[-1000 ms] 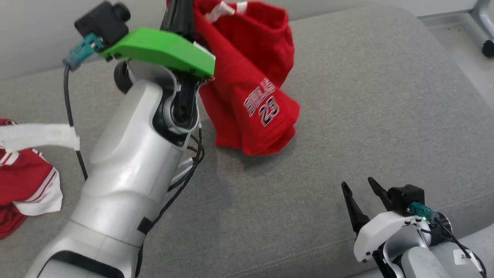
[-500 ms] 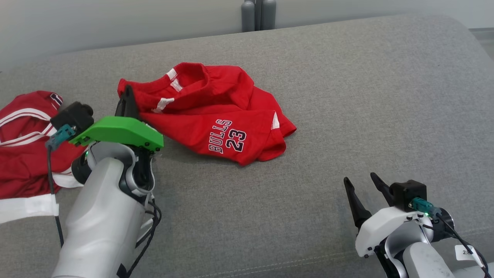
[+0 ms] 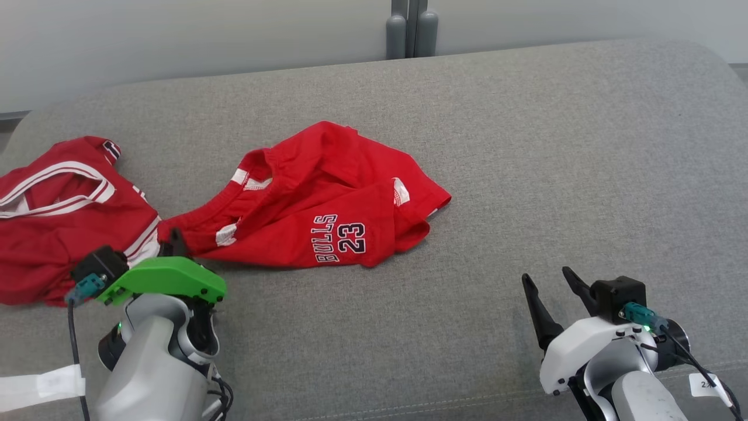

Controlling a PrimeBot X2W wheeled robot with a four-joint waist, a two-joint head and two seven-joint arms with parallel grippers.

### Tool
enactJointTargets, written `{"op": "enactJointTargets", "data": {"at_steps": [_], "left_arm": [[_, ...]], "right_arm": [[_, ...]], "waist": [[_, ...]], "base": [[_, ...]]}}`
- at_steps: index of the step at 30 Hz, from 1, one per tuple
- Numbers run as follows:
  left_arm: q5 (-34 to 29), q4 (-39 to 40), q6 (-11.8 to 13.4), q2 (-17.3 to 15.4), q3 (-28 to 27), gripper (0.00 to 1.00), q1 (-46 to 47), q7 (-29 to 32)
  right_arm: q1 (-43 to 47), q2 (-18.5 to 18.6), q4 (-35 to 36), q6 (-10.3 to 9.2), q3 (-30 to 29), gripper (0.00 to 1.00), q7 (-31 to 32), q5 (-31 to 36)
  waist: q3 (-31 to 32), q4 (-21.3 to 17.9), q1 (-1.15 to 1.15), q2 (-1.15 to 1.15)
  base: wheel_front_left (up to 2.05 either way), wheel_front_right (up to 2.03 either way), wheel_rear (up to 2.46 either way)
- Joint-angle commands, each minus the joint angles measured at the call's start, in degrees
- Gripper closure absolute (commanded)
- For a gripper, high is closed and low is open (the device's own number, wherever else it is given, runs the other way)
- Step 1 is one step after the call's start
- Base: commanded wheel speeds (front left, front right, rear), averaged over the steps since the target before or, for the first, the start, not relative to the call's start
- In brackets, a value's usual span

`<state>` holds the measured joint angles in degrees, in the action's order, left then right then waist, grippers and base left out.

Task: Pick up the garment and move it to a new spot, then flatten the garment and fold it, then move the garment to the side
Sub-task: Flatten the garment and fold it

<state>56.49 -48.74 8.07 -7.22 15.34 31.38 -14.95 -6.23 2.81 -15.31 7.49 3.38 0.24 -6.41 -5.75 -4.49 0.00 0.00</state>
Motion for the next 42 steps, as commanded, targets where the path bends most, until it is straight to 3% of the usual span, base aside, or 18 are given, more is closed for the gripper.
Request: {"op": "enactJointTargets", "data": {"at_steps": [1, 8, 11, 17, 26, 31, 37, 42], "left_arm": [[-0.1, -0.22, 0.07, -0.08, -0.16, 0.0, -0.75, -0.08], [-1.33, 1.05, -1.99, 0.11, -0.82, 0.0, -4.61, -0.26], [-5.27, 7.69, -2.46, -0.72, -3.89, 0.0, -7.32, -0.28], [-15.57, 22.49, -3.71, 1.47, -8.18, 0.0, -16.13, -0.22], [-28.57, 34.63, -6.89, 3.12, -4.95, 0.0, -25.34, -0.22], [-33.25, 38.44, -8.06, 3.53, -1.84, 0.0, -30.21, -0.22], [-37.05, 39.56, -8.35, 3.45, 0.7, 0.0, -33.17, -0.23], [-38.94, 40.11, -8.7, 3.46, 2.09, 0.0, -34.0, -0.23]], "right_arm": [[0.45, 0.15, 0.24, 0.0, 0.03, 0.0, 0.08, 0.31], [1.92, 0.15, 0.96, 0.0, -0.53, 0.0, 0.85, 0.89], [2.88, 0.13, 1.56, 0.0, -0.95, 0.0, 1.18, 1.31], [3.91, 0.13, 2.76, 0.0, -2.54, 0.0, 2.68, 1.16], [1.1, 0.13, 3.35, 0.0, -1.65, 0.0, 6.1, 0.92], [-5.55, 0.14, 1.0, 0.0, 0.68, 0.0, 13.61, -0.18], [-12.57, 0.13, -3.48, 0.0, 3.38, 0.0, 19.53, -2.83], [-17.56, 0.16, -8.26, 0.0, 5.44, 0.0, 20.39, -4.88]], "waist": [[0.3, -0.03, 0.0, 0.0], [2.36, 0.04, 0.0, 0.0], [3.36, 0.49, 0.0, 0.0], [5.15, 1.82, 0.0, 0.0], [6.21, 3.98, 0.0, 0.0], [6.26, 5.64, 0.0, 0.0], [5.86, 8.31, 0.0, 0.0], [4.88, 10.94, 0.0, 0.0]], "base": [[0.0, 0.0, 0.0], [0.0, 0.0, 0.0], [0.0, 0.0, 0.0], [0.0, 0.0, 0.0], [0.0, 0.0, 0.0], [0.0, 0.0, 0.0], [0.0, 0.0, 0.0], [0.0, 0.0, 0.0]]}}
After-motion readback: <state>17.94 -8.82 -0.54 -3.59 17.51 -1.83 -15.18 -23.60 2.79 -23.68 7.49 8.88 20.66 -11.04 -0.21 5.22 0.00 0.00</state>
